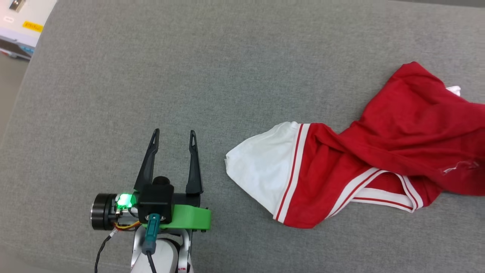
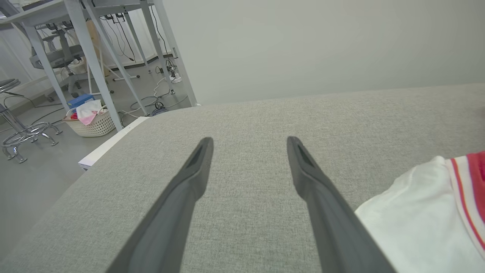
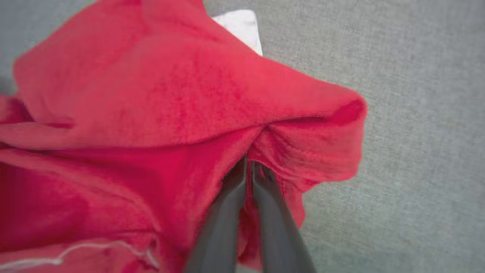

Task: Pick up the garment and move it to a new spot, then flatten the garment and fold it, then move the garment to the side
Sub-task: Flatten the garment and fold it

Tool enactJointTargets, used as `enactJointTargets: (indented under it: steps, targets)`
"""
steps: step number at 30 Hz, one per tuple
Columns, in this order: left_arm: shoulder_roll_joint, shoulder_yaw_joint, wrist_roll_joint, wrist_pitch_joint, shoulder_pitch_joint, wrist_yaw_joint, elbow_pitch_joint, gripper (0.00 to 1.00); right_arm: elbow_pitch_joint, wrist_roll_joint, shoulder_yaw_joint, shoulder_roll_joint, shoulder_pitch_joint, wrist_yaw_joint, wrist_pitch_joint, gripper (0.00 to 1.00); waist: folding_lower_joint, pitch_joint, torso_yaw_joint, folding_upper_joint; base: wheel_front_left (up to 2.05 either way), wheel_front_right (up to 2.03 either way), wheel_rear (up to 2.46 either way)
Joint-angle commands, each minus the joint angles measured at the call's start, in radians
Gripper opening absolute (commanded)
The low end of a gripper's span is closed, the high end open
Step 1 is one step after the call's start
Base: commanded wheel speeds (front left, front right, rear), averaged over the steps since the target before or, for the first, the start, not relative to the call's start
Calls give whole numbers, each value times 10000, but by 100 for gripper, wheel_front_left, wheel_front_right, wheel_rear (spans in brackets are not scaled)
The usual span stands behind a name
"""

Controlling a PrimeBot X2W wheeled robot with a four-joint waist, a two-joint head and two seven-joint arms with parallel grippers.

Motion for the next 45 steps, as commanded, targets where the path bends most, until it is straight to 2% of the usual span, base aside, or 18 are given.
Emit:
enactJointTargets:
  steps: [1,5,10,14,17,23,26,30,36,41,45]
  targets:
    - [43,69,-34,-57,121,52,6,100,-353,142,-52,-39,232,21,-263,0,0,-381,-296,0,0,0,0]
    - [79,120,-63,-57,273,25,-11,100,-1751,289,-488,-613,404,21,-925,0,0,-630,-448,0,0,0,0]
    - [51,56,-56,-57,270,-49,-45,100,-3252,372,-1145,-1044,254,21,-1105,0,0,-669,-344,0,0,0,0]
    - [-11,11,-80,-57,256,-51,-97,100,-3996,195,-1540,-1014,-247,21,-714,0,0,-513,-62,0,0,0,0]
    - [-86,-35,-118,-57,197,-31,-114,100,-4036,-232,-1670,-619,-1032,21,-228,0,0,-281,224,0,0,0,0]
    - [-246,-253,-167,-57,-91,34,-194,100,-2863,-1581,-1270,931,-3439,21,877,0,0,441,808,0,0,0,0]
    - [-308,-385,-206,-57,-278,103,-226,100,-1720,-2346,-768,1917,-4772,21,1255,0,0,808,1053,0,0,0,0]
    - [-358,-533,-267,-57,-498,221,-285,100,-473,-3054,393,2736,-5887,21,1650,0,0,1238,1260,0,0,0,0]
    - [-389,-733,-341,-57,-800,348,-292,100,1008,-3082,2440,3077,-6304,21,2522,0,0,1637,1411,0,0,0,0]
    - [-397,-830,-393,-57,-973,415,-254,100,1720,-2674,3821,2835,-6190,21,3206,0,0,1746,1452,0,0,0,0]
    - [-399,-770,-391,-57,-980,446,-213,100,1758,-2301,4254,2673,-6287,21,2650,0,0,1684,1314,0,0,0,0]
